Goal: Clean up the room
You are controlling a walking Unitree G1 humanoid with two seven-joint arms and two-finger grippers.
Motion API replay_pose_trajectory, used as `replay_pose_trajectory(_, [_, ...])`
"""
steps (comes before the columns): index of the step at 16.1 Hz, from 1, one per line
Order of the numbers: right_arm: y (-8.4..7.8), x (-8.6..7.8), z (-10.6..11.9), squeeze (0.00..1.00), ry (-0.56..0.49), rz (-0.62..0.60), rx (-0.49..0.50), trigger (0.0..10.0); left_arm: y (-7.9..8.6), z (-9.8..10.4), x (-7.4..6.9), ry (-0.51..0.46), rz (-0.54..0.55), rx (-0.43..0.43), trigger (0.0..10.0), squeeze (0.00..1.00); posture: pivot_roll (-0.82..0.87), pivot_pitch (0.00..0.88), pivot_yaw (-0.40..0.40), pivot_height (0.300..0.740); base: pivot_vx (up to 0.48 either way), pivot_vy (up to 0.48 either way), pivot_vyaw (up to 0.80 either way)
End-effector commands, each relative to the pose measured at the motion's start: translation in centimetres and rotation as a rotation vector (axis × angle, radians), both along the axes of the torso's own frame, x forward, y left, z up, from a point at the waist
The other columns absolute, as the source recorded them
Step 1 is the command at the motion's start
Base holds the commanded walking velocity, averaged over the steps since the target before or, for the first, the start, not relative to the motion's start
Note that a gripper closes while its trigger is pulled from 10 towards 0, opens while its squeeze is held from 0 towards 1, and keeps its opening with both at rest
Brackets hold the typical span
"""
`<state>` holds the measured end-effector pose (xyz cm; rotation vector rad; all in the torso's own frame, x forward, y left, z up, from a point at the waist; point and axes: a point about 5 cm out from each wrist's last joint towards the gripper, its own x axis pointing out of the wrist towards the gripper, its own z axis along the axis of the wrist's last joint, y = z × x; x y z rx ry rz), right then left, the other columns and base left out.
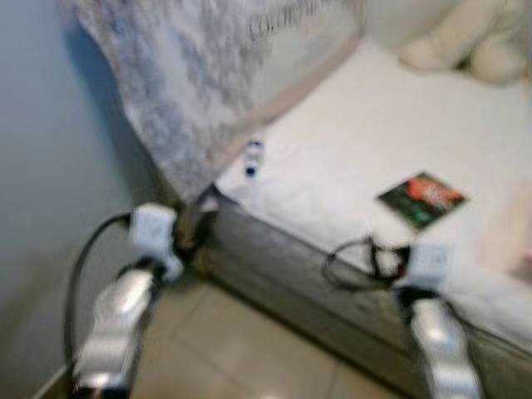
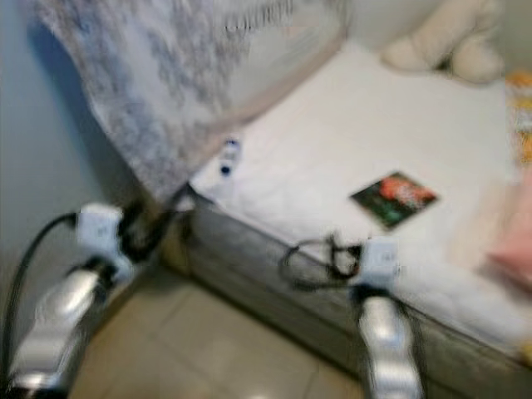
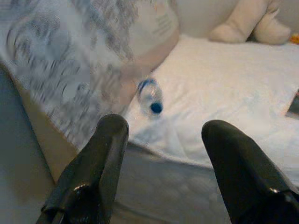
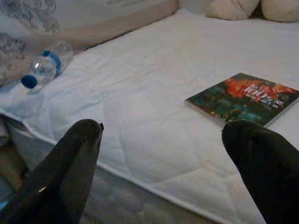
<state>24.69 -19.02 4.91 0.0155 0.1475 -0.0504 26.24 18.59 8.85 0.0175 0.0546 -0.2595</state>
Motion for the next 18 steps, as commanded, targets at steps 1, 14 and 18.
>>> replay_pose_trajectory(1, [-1.5, -0.1, 0.6, 0.00, -0.034, -0.068, -0.019, 10.0, -0.5, 0.2, 0.0, -0.017, -0.003, -0.005, 10.0, 1.00, -0.01, 0.000, -0.018, 0.740, 0.000, 0.000, -0.58])
replay_pose_trajectory(14, [-2.5, 0.2, 2.7, 0.00, -0.152, -0.130, -0.096, 10.0, -1.1, 0.9, 0.3, -0.079, 0.005, -0.037, 10.0, 1.00, -0.02, 0.000, -0.026, 0.740, 0.000, 0.000, -0.71])
replay_pose_trajectory(18, [-1.1, 0.6, 2.0, 0.00, -0.102, -0.031, -0.083, 10.0, -0.8, 0.2, 0.3, -0.040, 0.091, -0.040, 10.0, 0.00, 0.00, 0.000, -0.048, 0.740, 0.000, 0.000, -0.18])
